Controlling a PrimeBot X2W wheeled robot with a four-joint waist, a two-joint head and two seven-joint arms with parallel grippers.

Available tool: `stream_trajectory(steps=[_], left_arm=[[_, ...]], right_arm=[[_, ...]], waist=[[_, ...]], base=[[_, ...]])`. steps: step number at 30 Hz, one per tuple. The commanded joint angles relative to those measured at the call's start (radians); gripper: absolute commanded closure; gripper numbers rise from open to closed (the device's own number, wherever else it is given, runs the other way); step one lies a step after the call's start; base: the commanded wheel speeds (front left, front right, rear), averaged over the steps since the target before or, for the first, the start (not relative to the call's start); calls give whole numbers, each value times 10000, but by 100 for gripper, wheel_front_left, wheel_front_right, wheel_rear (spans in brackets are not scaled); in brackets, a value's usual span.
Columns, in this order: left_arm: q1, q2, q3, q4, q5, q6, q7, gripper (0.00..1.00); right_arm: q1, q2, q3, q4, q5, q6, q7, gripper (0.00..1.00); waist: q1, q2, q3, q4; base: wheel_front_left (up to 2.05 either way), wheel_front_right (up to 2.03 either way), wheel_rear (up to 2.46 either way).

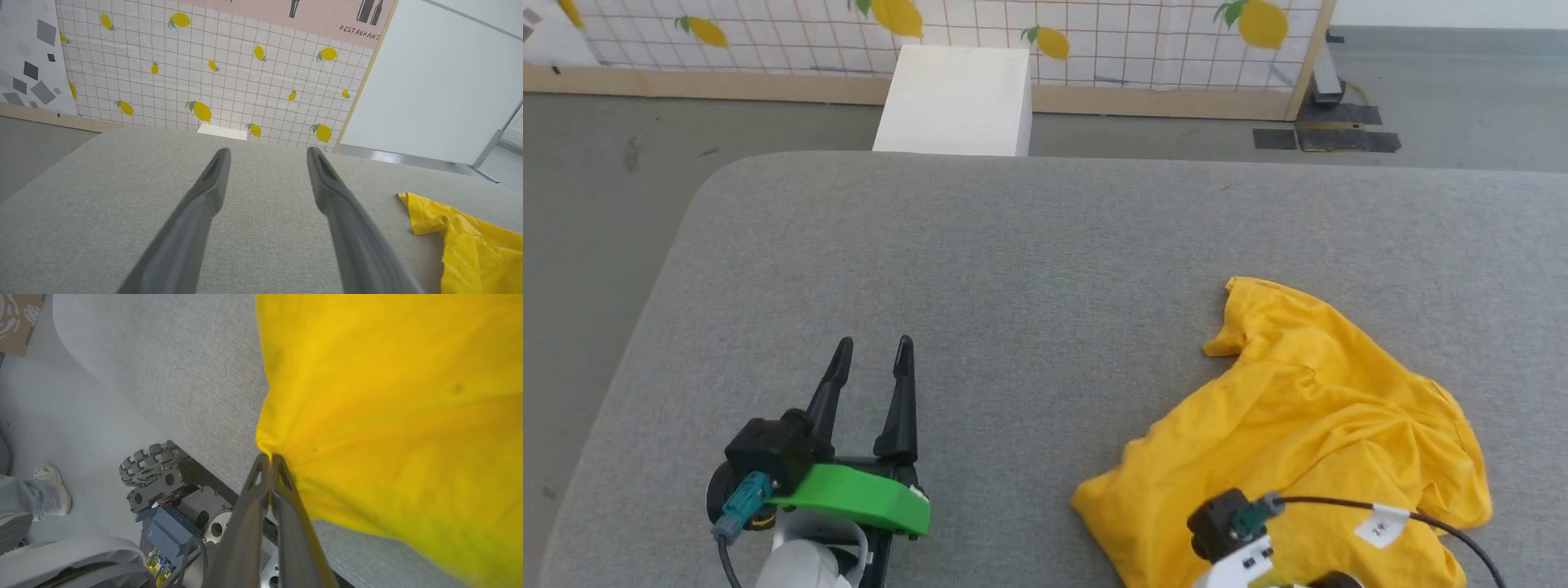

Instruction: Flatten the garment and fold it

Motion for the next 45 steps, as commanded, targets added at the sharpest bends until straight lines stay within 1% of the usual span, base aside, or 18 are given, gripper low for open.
stream_trajectory(steps=[1, 2, 3, 5, 9, 10, 12, 16, 20, 26, 32, 35, 39, 45], left_arm=[[92, -26, -4, 36, 78, -70, -45, 0], [98, -26, -31, 70, 86, -81, -45, 0], [103, -26, -55, 96, 86, -89, -45, 0], [116, -26, -102, 138, 54, -102, -45, 0], [79, -26, -367, 235, -111, -137, -45, 0], [42, -26, -540, 293, -150, -149, -45, 0], [-106, -26, -975, 418, -256, -171, -45, 0], [-769, -26, -2210, 923, -453, -205, -44, 0], [-2110, -26, -3403, 1696, -790, -199, 222, 0], [-4864, -26, -4743, 3222, -1693, 156, 1031, 0], [-7456, -26, -5623, 5108, -2412, 590, 1901, 0], [-8482, -26, -5970, 6099, -2656, 704, 2589, 0], [-9514, -26, -6322, 7205, -2890, 903, 3677, 0], [-10524, -26, -6942, 8445, -3025, 1189, 5610, 0]], right_arm=[[127, -59, -92, -218, 34, -11, -21, 100], [217, -52, -217, -376, -12, -11, -167, 67], [263, -40, -329, -522, -24, -11, -380, 0], [311, 36, -816, -852, 104, -11, -1151, 0], [174, 134, -2190, -1421, 33, -11, -3319, 0], [109, 141, -2624, -1483, 46, -11, -4008, 0], [21, 146, -3310, -1439, -135, -11, -5050, 0], [-131, 149, -4433, -995, -313, -11, -6382, 0], [-374, 150, -4908, -624, -330, -11, -6993, 0], [-1083, 151, -4791, -248, -176, -11, -7546, 0], [-2046, 152, -4306, 531, -136, -11, -8350, 0], [-2378, 152, -4020, 1006, 6, -11, -8740, 0], [-2624, 152, -3659, 1553, 259, -11, -9106, 0], [-2860, 152, -3364, 2079, 484, -11, -9502, 0]], waist=[[0, 0, -38, -90], [0, 0, -68, -131], [0, 0, -91, -158], [0, 0, -150, -238], [0, 0, -226, -449], [0, 0, -229, -524], [0, 0, -208, -663], [0, 0, -102, -1006], [0, 0, 241, -1518], [0, 0, 1289, -2451], [0, 0, 2396, -3490], [0, 0, 2824, -3975], [0, 0, 3238, -4417], [0, 0, 3584, -4720]], base=[[0, 0, 0], [0, 0, 0], [0, 0, 0], [0, 0, 0], [0, 0, 0], [0, 0, 0], [0, 0, 0], [0, 0, 0], [0, 0, 0], [0, 0, 0], [0, 0, 0], [0, 0, 0], [0, 0, 0], [0, 0, 0]])
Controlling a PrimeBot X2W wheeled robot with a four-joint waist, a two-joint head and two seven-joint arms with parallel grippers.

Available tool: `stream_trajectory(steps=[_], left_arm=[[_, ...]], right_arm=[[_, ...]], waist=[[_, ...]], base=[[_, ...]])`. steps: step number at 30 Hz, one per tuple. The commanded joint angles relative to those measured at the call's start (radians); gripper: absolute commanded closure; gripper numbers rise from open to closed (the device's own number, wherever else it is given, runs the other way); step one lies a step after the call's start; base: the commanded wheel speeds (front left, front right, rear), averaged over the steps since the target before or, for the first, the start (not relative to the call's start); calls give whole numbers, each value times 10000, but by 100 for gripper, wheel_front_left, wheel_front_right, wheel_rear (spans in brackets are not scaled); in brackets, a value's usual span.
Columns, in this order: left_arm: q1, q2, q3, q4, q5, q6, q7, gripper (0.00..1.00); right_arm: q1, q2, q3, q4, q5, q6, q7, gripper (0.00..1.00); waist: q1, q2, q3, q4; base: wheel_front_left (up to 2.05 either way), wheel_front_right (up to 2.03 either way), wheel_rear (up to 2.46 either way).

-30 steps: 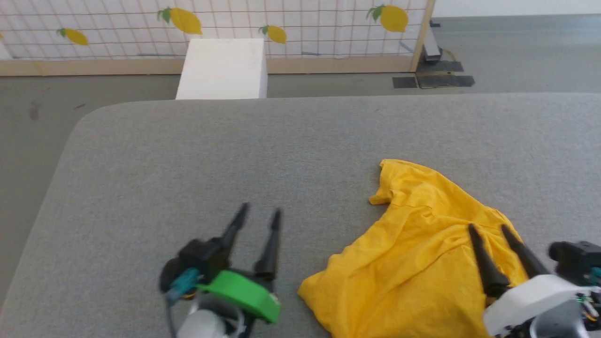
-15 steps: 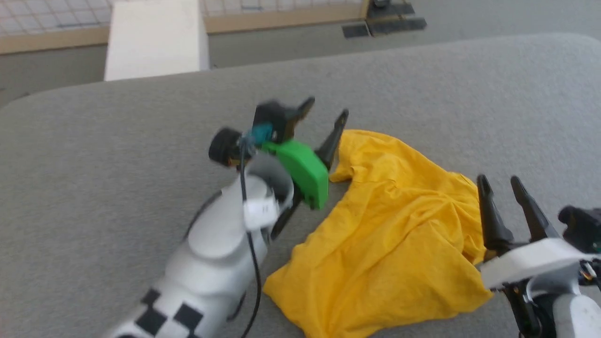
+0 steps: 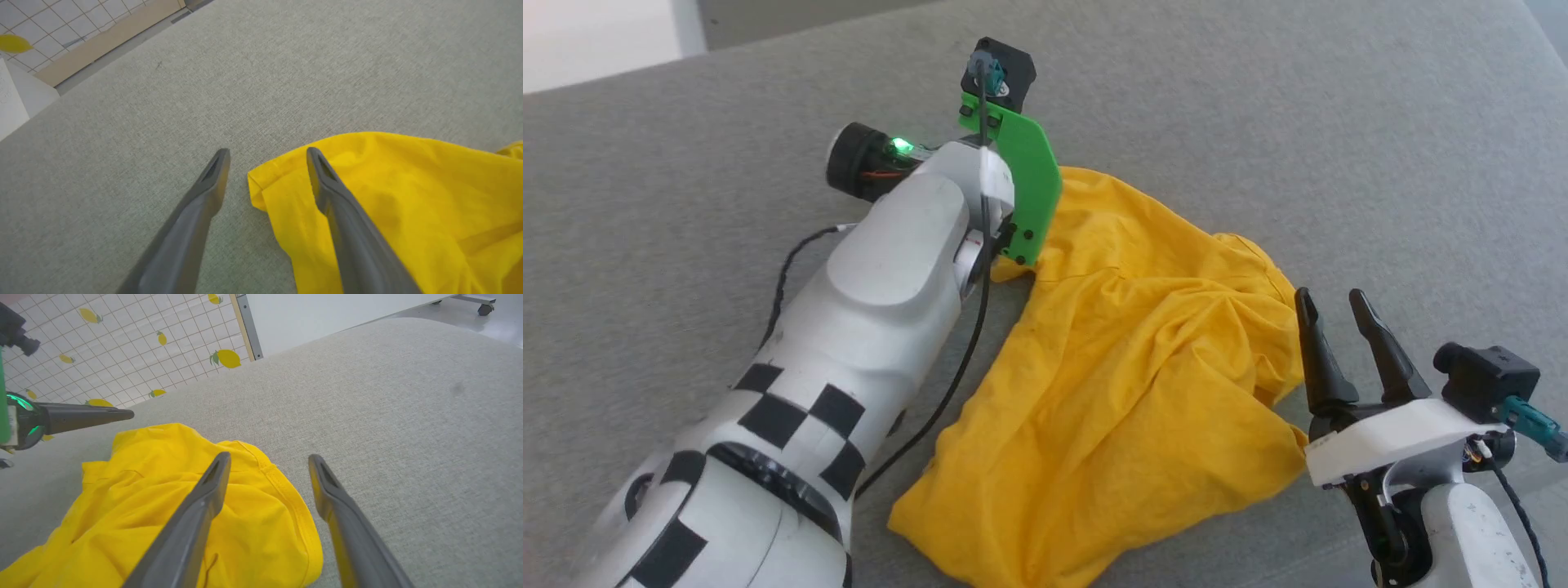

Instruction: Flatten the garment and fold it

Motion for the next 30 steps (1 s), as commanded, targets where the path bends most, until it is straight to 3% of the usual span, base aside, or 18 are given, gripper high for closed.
stream_trajectory(steps=[1, 5, 9, 10, 11, 13, 18, 24, 30], left_arm=[[-262, 18, -136, 197, 50, 84, 307, 0], [-550, 18, -660, 803, 165, 11, 1556, 0], [-420, 18, -1202, 1229, 77, -486, 3189, 0], [-356, 18, -1342, 1209, 29, -631, 3544, 62], [-317, 18, -1419, 1166, -7, -697, 3711, 100], [-271, 18, -1490, 972, -43, -752, 3577, 100], [-117, 391, -992, 428, -164, -421, 1423, 100], [685, 1422, -298, -371, -525, -277, -605, 100], [2513, 2687, 939, -1503, -1486, 420, -1987, 100]], right_arm=[[-211, 8, 49, 67, 64, -11, -109, 0], [-339, 8, 139, 220, 120, -11, -204, 0], [-392, 8, 178, 261, 190, -11, -242, 0], [-390, 8, 139, 268, 175, -11, -245, 0], [-387, 8, 99, 274, 160, -11, -241, 0], [-381, 8, 30, 275, 122, -11, -217, 0], [-296, 8, -246, 172, -102, -11, -128, 0], [1, 9, -706, -99, -431, -11, 156, 0], [514, 9, -1203, -456, -689, -11, 559, 0]], waist=[[-3, -1, 645, -638], [-3, -1, 711, -701], [-3, -1, 662, -655], [-3, -1, 626, -605], [-3, -1, 595, -555], [-3, -1, 476, -415], [-3, -1, -104, 142], [-3, -1, -1027, 1135], [-3, -1, -1878, 2161]], base=[[0, 0, 0], [0, 0, 0], [0, 0, 0], [0, 0, 0], [0, 0, 0], [0, 0, 0], [0, 0, 0], [0, 0, 0], [0, 0, 0]])
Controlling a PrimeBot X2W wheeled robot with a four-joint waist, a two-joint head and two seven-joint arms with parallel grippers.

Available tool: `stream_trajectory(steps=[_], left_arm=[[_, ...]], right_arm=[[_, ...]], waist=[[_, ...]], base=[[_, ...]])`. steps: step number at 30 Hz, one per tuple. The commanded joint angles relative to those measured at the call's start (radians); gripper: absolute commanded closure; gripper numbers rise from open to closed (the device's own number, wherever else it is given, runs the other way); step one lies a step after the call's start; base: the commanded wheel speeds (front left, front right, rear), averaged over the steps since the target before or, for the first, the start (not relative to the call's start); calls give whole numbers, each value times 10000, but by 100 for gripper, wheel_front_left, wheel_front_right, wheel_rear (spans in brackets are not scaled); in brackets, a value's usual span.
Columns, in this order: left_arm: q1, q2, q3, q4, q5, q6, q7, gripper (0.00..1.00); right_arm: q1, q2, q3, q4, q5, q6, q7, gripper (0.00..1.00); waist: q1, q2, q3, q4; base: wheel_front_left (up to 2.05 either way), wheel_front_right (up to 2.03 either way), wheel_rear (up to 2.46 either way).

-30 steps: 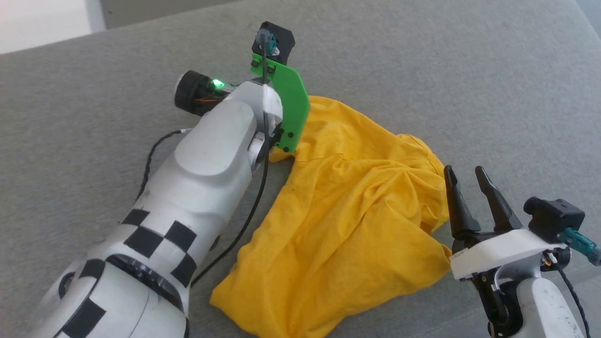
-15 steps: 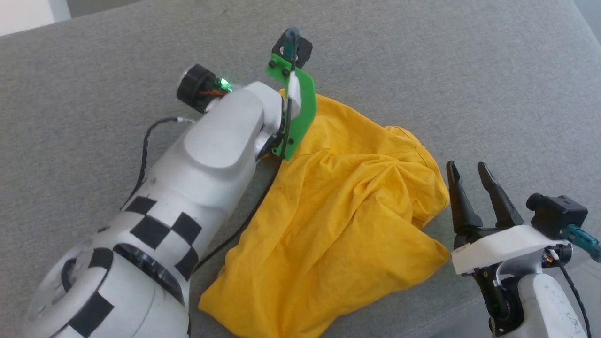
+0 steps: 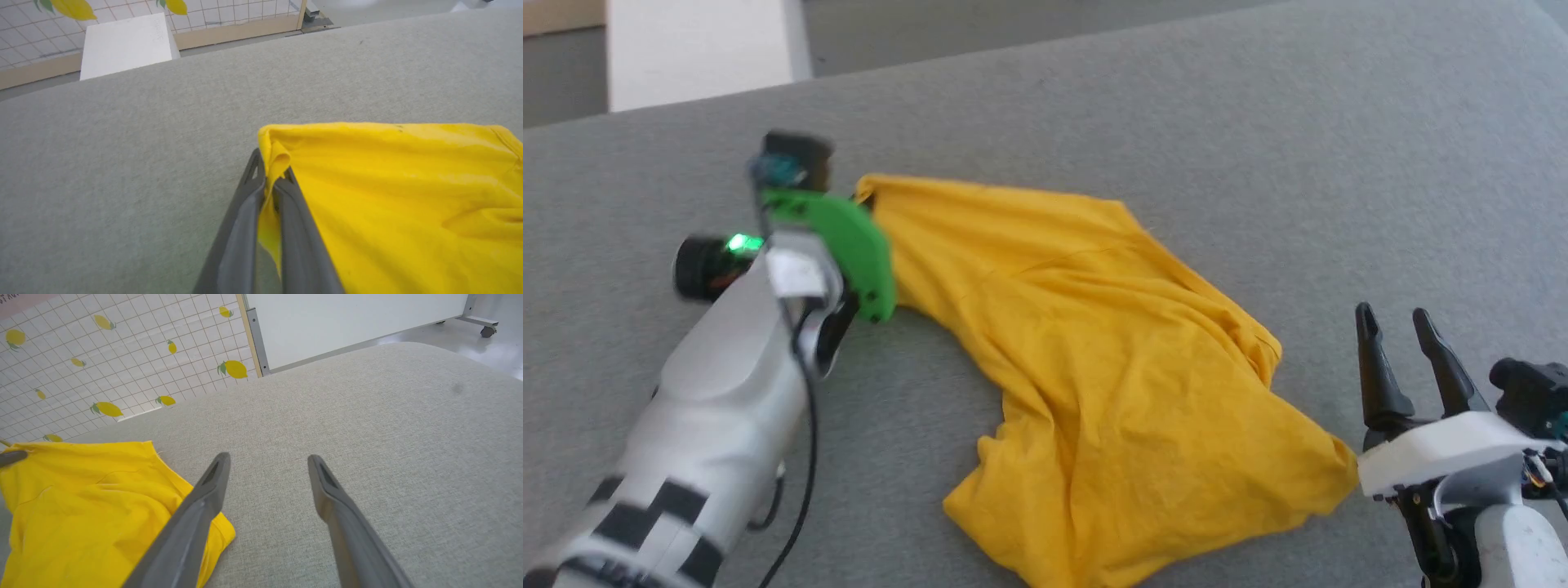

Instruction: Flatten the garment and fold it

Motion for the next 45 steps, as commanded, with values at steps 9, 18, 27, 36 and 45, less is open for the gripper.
stream_trajectory(steps=[9, 18, 27, 36, 45], left_arm=[[4325, 1728, 1587, -2459, -1430, 1789, -969, 100], [7069, 1354, 2079, -4465, -2516, 2041, -1650, 0], [7341, 633, 2785, -5763, -984, 2167, -3674, 0], [7562, -575, 3918, -6658, 1007, 1622, -3692, 0], [7678, -1094, 4428, -6233, 1636, 1063, -3693, 0]], right_arm=[[870, 12, -274, -663, -195, -11, 734, 0], [1273, 12, 63, -851, -196, -11, 1767, 0], [767, 13, -212, -460, -228, -11, 4073, 0], [27, 13, -344, 1222, 238, -11, 7319, 7], [463, 13, 1067, -1167, 1600, -11, 7273, 100]], waist=[[0, -1, -1734, 1967], [0, -1, -1793, 2320], [0, -1, -1470, 2652], [0, -1, -1225, 3012], [0, -1, -1428, 3062]], base=[[0, 0, 0], [0, 0, 0], [0, 0, 0], [0, 0, 0], [0, 0, 0]])
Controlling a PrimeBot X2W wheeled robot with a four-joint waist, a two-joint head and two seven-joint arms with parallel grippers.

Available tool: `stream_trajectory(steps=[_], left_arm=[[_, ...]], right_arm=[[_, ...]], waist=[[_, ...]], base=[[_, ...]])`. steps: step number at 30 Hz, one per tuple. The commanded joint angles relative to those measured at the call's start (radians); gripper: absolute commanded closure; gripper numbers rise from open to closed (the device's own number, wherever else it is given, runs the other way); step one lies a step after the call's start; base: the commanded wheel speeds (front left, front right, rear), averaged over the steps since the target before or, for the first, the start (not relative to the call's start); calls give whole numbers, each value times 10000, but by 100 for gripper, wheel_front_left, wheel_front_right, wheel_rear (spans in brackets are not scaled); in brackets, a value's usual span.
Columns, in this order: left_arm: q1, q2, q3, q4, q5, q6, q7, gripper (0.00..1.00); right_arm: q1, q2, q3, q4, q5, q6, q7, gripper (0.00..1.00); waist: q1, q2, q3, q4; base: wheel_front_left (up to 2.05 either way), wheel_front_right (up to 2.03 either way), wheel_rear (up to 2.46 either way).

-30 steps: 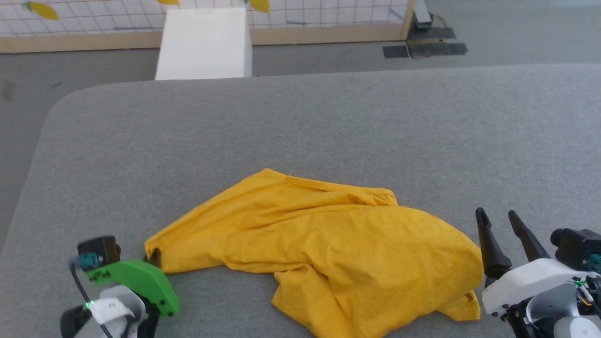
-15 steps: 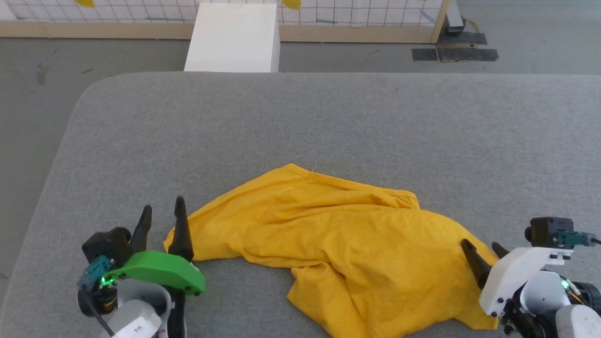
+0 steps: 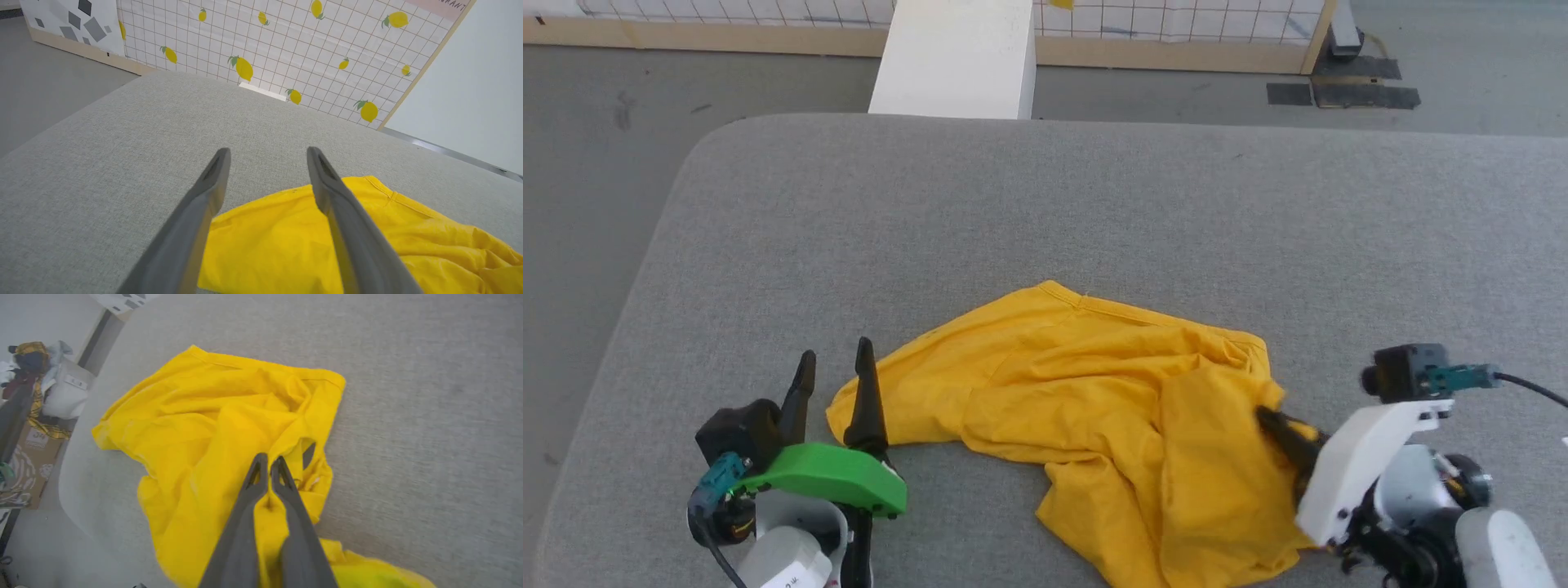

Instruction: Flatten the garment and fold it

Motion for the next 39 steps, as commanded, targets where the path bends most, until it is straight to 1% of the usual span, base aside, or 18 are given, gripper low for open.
stream_trajectory(steps=[1, 3, 5, 7, 8, 9, 10, 12, 14, 17, 19, 21, 26, 32, 34, 35, 37, 39], left_arm=[[211, -60, 85, 66, 155, -83, -46, 0], [241, -107, 158, 130, 236, -150, -46, 0], [252, -151, 215, 179, 311, -199, -46, 0], [228, -190, 250, 230, 372, -261, -46, 0], [208, -206, 267, 256, 393, -288, -46, 0], [184, -229, 285, 285, 422, -314, -46, 0], [167, -249, 290, 307, 445, -332, -47, 0], [137, -286, 297, 360, 487, -375, -47, 0], [130, -306, 305, 397, 519, -413, -47, 0], [129, -343, 334, 424, 566, -465, -47, 0], [115, -384, 339, 435, 607, -503, -47, 0], [82, -422, 337, 446, 644, -546, -47, 0], [-3, -512, 369, 452, 733, -641, -47, 0], [-38, -612, 445, 471, 831, -720, -47, 0], [-35, -650, 475, 504, 849, -742, -47, 0], [-34, -664, 487, 518, 853, -753, -47, 0], [-38, -704, 500, 547, 872, -778, -47, 0], [-51, -752, 502, 570, 896, -806, -47, 0]], right_arm=[[400, 32, 508, -573, 379, -11, 151, 100], [985, 32, 1400, -1432, 731, -11, 647, 100], [1615, 32, 2230, -2037, 703, -11, 1349, 100], [2204, 32, 2730, -2336, 601, -11, 1938, 100], [2398, 32, 2854, -2403, 521, -11, 2085, 67], [2570, 32, 2924, -2444, 312, -11, 2204, 7], [2675, 32, 2901, -2454, 82, -11, 2261, 0], [2829, 32, 2670, -2589, -22, -11, 2071, 0], [2770, 32, 2262, -2848, 81, -11, 1492, 0], [2275, 32, 1084, -3103, -181, -11, -217, 0], [1912, 32, 329, -2743, -348, -11, -1190, 0], [1603, 32, -84, -2121, -395, -11, -1701, 0], [841, 32, -282, -131, -378, -11, -1652, 0], [215, 32, -281, 1792, -807, -11, -157, 0], [77, 32, -118, 2135, -754, -11, 622, 82], [19, 32, -105, 2167, -864, -11, 866, 100], [-168, 32, -242, 2051, -1375, -11, 1185, 100], [-474, 32, -651, 1763, -2018, -11, 1145, 100]], waist=[[1, 0, -88, -25], [1, 0, -138, -54], [1, 0, -155, -86], [1, 0, -147, -109], [1, 0, -144, -118], [1, 0, -140, -123], [1, 0, -139, -121], [1, 0, -143, -105], [1, 0, -150, -86], [1, 0, -132, -24], [1, 0, -103, 48], [1, 0, -62, 127], [1, 0, 55, 305], [1, 0, 155, 447], [1, 0, 163, 478], [1, 0, 163, 490], [1, 0, 161, 524], [1, 0, 160, 567]], base=[[0, 0, 0], [0, 0, 0], [0, 0, 0], [0, 0, 0], [0, 0, 0], [0, 0, 0], [0, 0, 0], [0, 0, 0], [0, 0, 0], [0, 0, 0], [0, 0, 0], [0, 0, 0], [0, 0, 0], [0, 0, 0], [0, 0, 0], [0, 0, 0], [0, 0, 0], [0, 0, 0]])
